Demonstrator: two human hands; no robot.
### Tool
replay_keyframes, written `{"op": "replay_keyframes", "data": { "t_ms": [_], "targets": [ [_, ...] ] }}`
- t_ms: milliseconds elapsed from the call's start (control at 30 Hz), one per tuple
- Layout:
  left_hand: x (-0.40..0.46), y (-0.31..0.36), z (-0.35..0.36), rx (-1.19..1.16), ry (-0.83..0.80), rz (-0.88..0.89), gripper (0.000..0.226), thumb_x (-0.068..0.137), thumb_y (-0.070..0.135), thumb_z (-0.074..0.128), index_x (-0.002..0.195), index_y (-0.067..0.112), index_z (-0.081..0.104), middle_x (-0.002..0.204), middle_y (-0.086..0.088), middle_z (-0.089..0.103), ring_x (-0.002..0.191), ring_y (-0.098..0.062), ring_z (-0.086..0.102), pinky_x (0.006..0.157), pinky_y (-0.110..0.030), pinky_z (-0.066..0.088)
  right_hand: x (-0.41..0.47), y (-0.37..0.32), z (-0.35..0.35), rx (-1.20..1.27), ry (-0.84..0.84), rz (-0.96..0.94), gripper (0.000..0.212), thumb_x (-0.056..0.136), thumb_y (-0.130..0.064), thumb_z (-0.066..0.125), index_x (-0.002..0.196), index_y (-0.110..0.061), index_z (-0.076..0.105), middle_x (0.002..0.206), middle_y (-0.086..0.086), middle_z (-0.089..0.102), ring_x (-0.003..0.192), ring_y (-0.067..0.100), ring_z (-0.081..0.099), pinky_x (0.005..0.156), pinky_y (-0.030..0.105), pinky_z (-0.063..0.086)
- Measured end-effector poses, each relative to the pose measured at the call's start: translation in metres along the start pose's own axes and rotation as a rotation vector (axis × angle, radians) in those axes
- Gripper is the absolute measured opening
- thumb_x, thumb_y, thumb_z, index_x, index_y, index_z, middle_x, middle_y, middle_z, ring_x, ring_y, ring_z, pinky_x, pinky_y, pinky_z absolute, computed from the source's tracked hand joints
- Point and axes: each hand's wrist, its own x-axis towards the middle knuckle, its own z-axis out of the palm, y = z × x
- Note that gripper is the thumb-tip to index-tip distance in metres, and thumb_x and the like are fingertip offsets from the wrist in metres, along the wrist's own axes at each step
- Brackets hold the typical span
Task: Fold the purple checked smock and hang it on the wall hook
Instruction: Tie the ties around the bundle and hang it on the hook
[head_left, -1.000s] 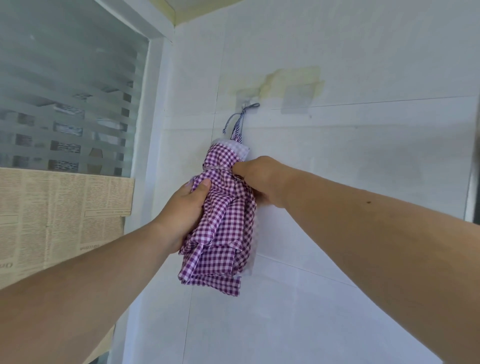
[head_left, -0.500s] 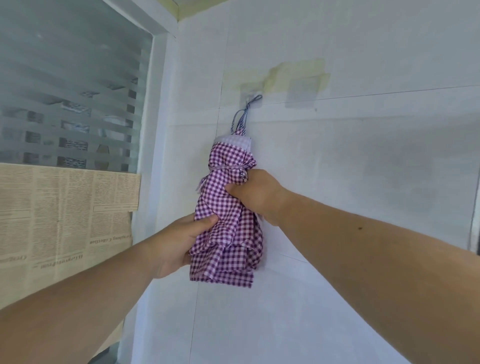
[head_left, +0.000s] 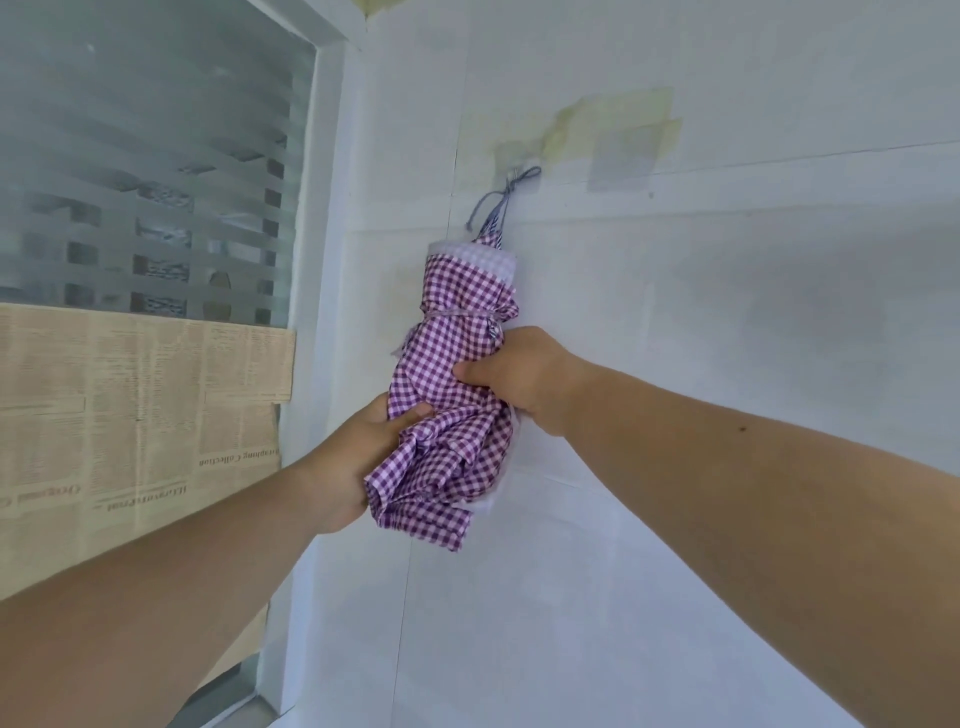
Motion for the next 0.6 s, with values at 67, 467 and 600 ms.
{"op": "replay_keyframes", "data": {
  "t_ms": [67,467,600],
  "targets": [
    [-0.004,0.002,0.003,0.009,-0.006,-0.013,0.047,0.102,0.042,0.063,0.147,0.030,0.055,0.124,-0.003,0.077,0.116,-0.027,0.073,0.103,-0.045,0.057,-0.004,0.003,0.002,-0.043,0.019,-0.009,0.022,0.094,-0.019,0.077,0.113,-0.012,0.069,0.113,0.005,0.070,0.089,0.012,0.064,0.068,0.019,0.051],
    [-0.026,-0.008,-0.013,0.100,-0.121,-0.121,0.050,0.092,0.044,0.075,0.137,0.024,0.066,0.121,-0.008,0.079,0.105,-0.027,0.075,0.087,-0.040,0.061,-0.046,0.034,0.009,0.071,-0.144,0.229,0.045,0.090,-0.029,0.081,0.127,-0.014,0.060,0.120,0.005,0.072,0.106,0.025,0.070,0.093,0.043,0.060],
    [-0.031,-0.020,-0.010,0.065,-0.087,-0.096,0.053,0.090,0.040,0.077,0.140,0.025,0.064,0.125,-0.006,0.077,0.120,-0.029,0.071,0.109,-0.046,0.054,-0.047,0.049,0.024,-0.005,-0.026,0.177,0.050,0.091,-0.035,0.080,0.130,-0.009,0.062,0.120,0.008,0.072,0.105,0.025,0.070,0.100,0.043,0.057]
  ]
}}
